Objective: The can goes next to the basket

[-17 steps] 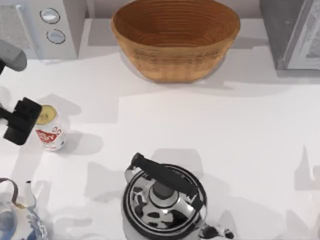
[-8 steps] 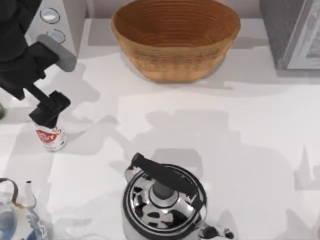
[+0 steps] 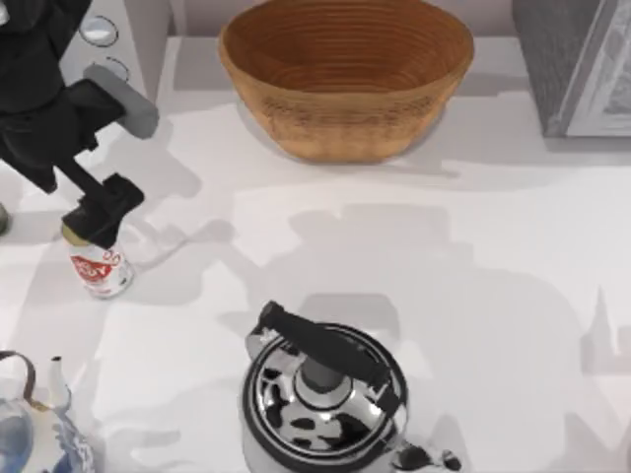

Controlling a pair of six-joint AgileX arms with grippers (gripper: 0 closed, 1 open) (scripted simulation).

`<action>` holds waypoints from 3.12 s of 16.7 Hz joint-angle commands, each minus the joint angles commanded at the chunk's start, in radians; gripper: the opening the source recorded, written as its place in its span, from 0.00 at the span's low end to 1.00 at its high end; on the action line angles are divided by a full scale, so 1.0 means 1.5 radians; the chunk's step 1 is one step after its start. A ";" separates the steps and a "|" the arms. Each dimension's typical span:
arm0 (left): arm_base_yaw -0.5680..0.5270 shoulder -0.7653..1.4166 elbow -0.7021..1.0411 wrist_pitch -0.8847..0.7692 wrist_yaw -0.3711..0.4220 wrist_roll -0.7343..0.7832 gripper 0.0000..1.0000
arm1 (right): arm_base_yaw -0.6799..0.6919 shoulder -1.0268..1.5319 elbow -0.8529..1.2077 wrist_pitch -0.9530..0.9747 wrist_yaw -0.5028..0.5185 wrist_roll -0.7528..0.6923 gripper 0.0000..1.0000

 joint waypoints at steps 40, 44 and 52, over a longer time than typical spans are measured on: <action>-0.018 0.049 -0.091 0.143 -0.011 -0.063 0.00 | 0.000 0.000 0.000 0.000 0.000 0.000 1.00; -0.053 0.084 -0.066 0.114 -0.026 -0.209 0.00 | 0.000 0.000 0.000 0.000 0.000 0.000 1.00; -0.181 0.183 0.013 -0.010 -0.021 -0.542 0.00 | 0.000 0.000 0.000 0.000 0.000 0.000 1.00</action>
